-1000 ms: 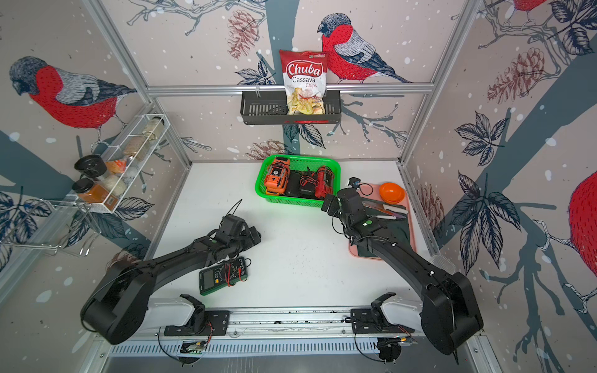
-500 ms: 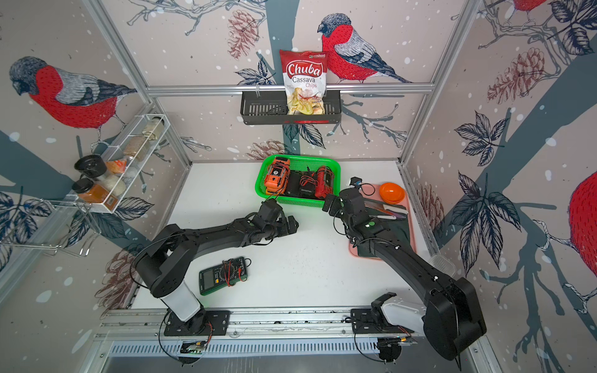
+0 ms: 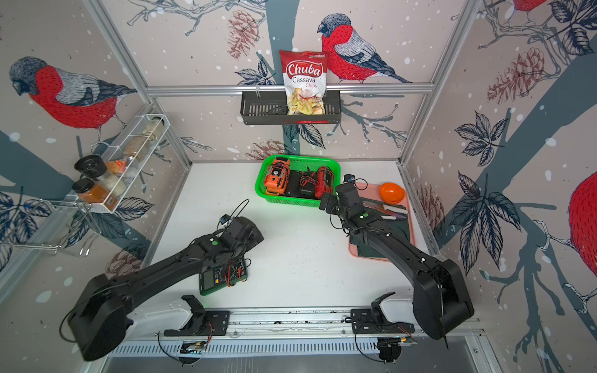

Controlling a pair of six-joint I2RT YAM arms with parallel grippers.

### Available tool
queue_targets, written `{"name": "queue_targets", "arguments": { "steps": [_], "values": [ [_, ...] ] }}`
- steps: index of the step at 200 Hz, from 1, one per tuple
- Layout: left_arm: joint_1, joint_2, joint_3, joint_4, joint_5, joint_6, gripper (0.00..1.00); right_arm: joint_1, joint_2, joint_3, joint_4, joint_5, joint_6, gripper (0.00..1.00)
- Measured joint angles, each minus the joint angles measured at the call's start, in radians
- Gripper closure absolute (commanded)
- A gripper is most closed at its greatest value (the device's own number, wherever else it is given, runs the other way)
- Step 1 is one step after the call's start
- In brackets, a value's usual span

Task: Put the multimeter into the basket
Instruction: Adjust the multimeter at the center of the board.

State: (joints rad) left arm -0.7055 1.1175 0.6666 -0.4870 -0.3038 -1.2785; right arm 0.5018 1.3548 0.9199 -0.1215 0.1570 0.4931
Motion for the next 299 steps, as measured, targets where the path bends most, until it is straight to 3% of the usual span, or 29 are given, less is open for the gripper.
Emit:
{"name": "queue_targets", "arguments": {
  "steps": [58, 100, 134, 172, 201, 231, 299],
  "values": [
    [0.016, -0.438, -0.055, -0.368, -0.096, -0.284, 0.07, 0.002, 0.100, 0.044, -0.011, -0.091, -0.019, 0.01],
    [0.052, -0.523, -0.111, -0.563, -0.065, -0.387, 0.07, 0.022, 0.138, 0.078, -0.031, -0.111, -0.031, 0.01],
    [0.092, -0.545, -0.125, -0.562, -0.050, -0.396, 0.07, 0.034, 0.167, 0.101, -0.046, -0.111, -0.046, 0.01],
    [0.131, -0.486, -0.167, -0.513, 0.009, -0.360, 0.06, 0.047, 0.185, 0.114, -0.056, -0.112, -0.049, 0.01],
    [0.206, -0.409, -0.220, -0.438, 0.072, -0.259, 0.06, 0.050, 0.186, 0.121, -0.069, -0.112, -0.049, 0.01],
    [0.265, -0.309, -0.228, -0.321, 0.039, -0.124, 0.06, 0.055, 0.186, 0.125, -0.075, -0.111, -0.049, 0.01],
    [0.303, 0.014, -0.141, 0.023, 0.006, 0.169, 0.05, 0.078, 0.208, 0.129, -0.075, -0.109, -0.049, 0.00]
  ]
}}
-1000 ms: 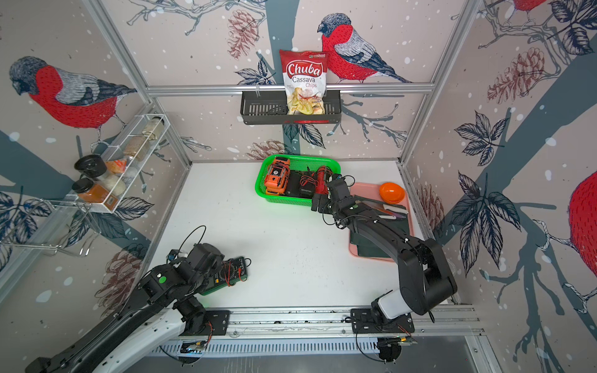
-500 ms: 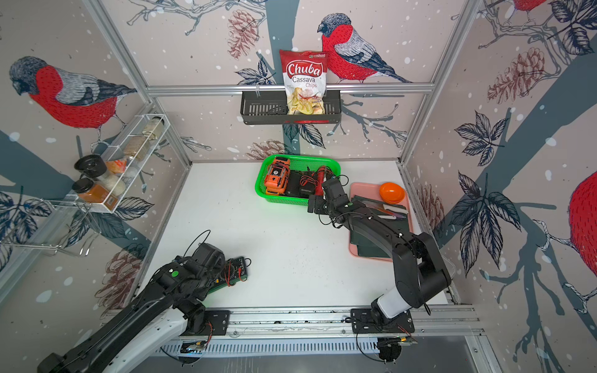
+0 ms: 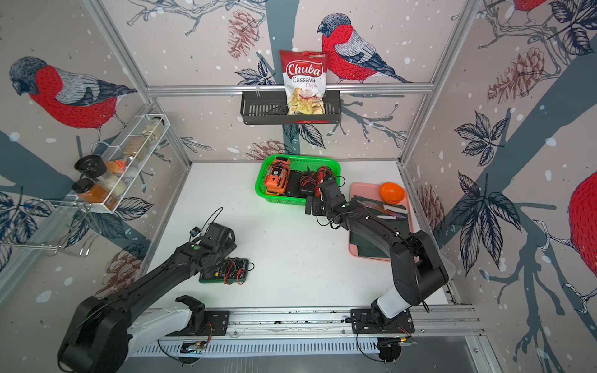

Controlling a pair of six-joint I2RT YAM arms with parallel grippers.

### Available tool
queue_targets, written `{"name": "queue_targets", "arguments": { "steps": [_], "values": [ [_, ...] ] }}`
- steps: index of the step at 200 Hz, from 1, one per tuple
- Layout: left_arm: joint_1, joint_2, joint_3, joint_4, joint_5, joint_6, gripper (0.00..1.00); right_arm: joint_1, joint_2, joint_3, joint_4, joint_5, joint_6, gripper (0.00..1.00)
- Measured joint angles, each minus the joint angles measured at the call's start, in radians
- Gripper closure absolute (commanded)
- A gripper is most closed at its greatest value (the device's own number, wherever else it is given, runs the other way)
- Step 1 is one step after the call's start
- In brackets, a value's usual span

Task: Put the multimeter into the basket
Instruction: Adjust the multimeter at the center of the board.

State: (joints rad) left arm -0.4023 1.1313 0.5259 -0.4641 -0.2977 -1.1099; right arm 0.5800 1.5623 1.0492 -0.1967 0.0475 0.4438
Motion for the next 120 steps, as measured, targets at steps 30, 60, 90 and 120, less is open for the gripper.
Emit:
{"name": "queue_targets", "arguments": {
  "steps": [30, 60, 90, 120],
  "values": [
    [0.000, 0.106, 0.046, 0.192, 0.101, 0.052, 0.05, 0.026, 0.003, 0.000, 0.001, 0.002, 0.000, 0.01],
    [0.000, 0.130, 0.077, 0.267, 0.217, 0.063, 0.05, 0.089, 0.013, 0.000, 0.008, 0.001, -0.021, 0.01],
    [0.003, 0.097, 0.145, 0.185, 0.251, 0.077, 0.04, 0.183, 0.031, 0.002, 0.025, 0.001, -0.022, 0.01],
    [0.020, 0.034, 0.189, 0.089, 0.163, 0.095, 0.03, 0.264, 0.061, 0.029, 0.038, 0.010, 0.004, 0.00]
  ]
}}
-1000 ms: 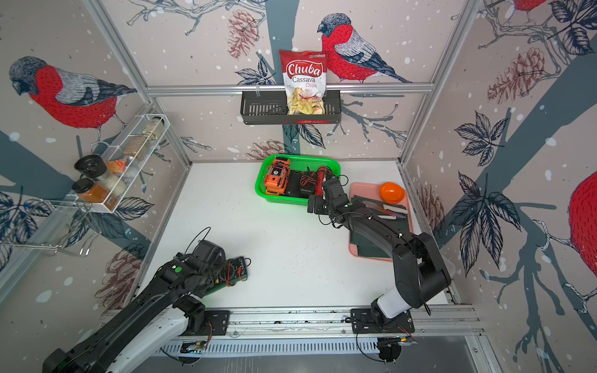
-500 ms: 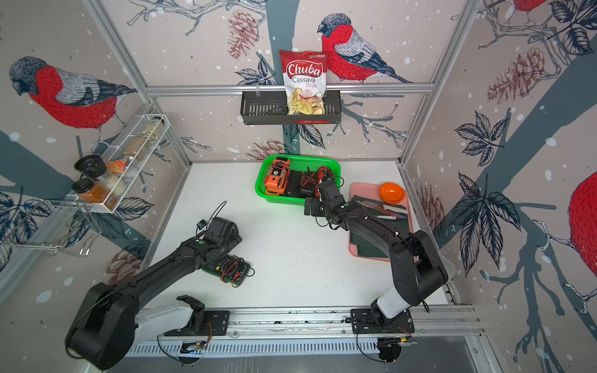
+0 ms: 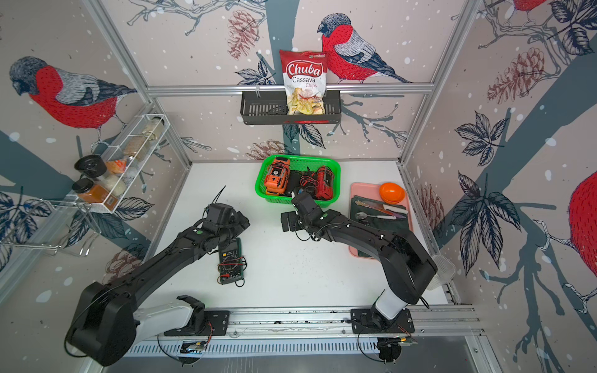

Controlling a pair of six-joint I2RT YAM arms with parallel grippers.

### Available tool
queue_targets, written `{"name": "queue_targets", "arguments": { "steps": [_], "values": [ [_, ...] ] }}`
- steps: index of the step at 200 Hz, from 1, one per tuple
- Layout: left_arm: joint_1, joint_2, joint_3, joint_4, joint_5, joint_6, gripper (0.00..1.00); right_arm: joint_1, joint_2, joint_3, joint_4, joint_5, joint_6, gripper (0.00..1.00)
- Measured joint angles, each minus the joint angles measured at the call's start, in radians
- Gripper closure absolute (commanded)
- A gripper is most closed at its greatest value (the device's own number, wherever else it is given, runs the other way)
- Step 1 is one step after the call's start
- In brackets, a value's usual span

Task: Put the multimeter into the basket
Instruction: Adjust the multimeter at the center of the board.

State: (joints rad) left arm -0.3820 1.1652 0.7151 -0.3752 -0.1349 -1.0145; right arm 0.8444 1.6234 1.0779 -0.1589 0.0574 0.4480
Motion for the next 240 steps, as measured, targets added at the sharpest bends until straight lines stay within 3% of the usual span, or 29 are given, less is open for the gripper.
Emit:
{"name": "queue_targets", "arguments": {
  "steps": [41, 115, 140, 178, 240],
  "values": [
    [0.095, -0.117, -0.105, -0.128, -0.037, -0.011, 0.02, 0.034, 0.025, 0.002, 0.013, 0.008, 0.034, 0.00],
    [0.118, -0.191, -0.284, -0.109, 0.147, -0.036, 0.03, 0.039, 0.031, -0.023, 0.023, 0.026, 0.057, 0.00],
    [0.079, -0.191, -0.321, -0.005, 0.221, -0.073, 0.03, 0.028, 0.031, -0.039, 0.022, 0.026, 0.075, 0.00],
    [-0.056, -0.124, -0.341, 0.217, 0.317, -0.187, 0.03, -0.008, 0.031, -0.073, 0.024, -0.003, 0.101, 0.01],
    [-0.090, 0.048, -0.183, 0.336, 0.285, -0.143, 0.02, -0.021, 0.031, -0.063, 0.031, -0.062, 0.041, 0.01]
  ]
}}
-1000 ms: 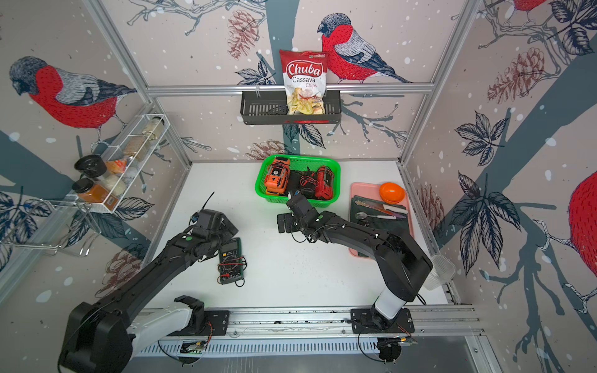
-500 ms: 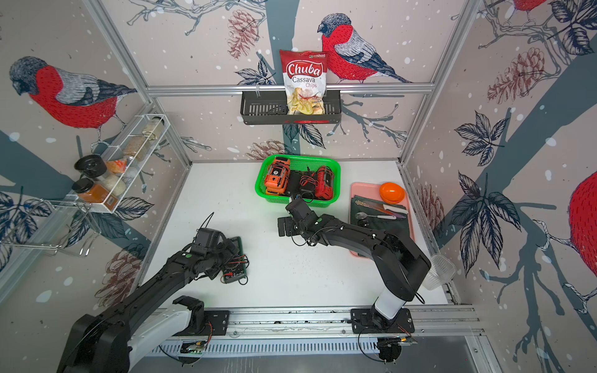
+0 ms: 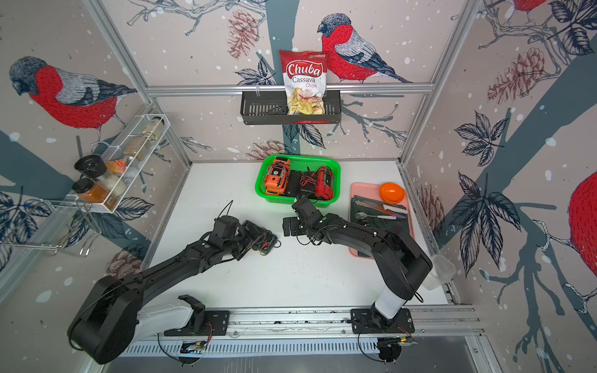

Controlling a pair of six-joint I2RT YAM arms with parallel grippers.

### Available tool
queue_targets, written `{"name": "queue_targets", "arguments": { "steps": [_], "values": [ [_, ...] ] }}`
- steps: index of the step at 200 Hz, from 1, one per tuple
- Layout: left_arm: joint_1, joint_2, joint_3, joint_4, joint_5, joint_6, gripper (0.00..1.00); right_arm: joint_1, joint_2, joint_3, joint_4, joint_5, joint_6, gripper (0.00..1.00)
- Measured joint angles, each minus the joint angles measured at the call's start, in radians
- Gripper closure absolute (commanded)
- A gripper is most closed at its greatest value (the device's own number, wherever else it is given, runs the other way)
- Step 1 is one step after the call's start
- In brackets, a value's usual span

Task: Put the multimeter into the basket
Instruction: Adjust the multimeter at the center of the board, then pick up the multimeter from the center of the board.

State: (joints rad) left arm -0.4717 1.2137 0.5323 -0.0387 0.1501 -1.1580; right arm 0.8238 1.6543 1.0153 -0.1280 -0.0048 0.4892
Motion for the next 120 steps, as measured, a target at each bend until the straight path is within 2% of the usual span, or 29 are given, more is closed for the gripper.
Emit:
{"name": "queue_targets", "arguments": {
  "steps": [29, 50, 85, 120],
  "values": [
    [0.006, -0.020, 0.024, -0.029, -0.103, 0.009, 0.02, 0.026, 0.019, 0.036, 0.015, -0.037, -0.113, 0.00],
    [0.045, -0.082, 0.007, -0.065, -0.209, 0.006, 0.02, 0.053, 0.057, 0.084, 0.015, -0.045, -0.202, 0.01],
    [0.122, -0.207, -0.050, -0.101, -0.347, 0.013, 0.02, 0.118, 0.168, 0.201, -0.009, -0.020, -0.342, 0.01],
    [0.146, -0.283, -0.055, -0.133, -0.462, 0.051, 0.02, 0.157, 0.291, 0.325, -0.080, -0.002, -0.447, 0.01]
  ]
}}
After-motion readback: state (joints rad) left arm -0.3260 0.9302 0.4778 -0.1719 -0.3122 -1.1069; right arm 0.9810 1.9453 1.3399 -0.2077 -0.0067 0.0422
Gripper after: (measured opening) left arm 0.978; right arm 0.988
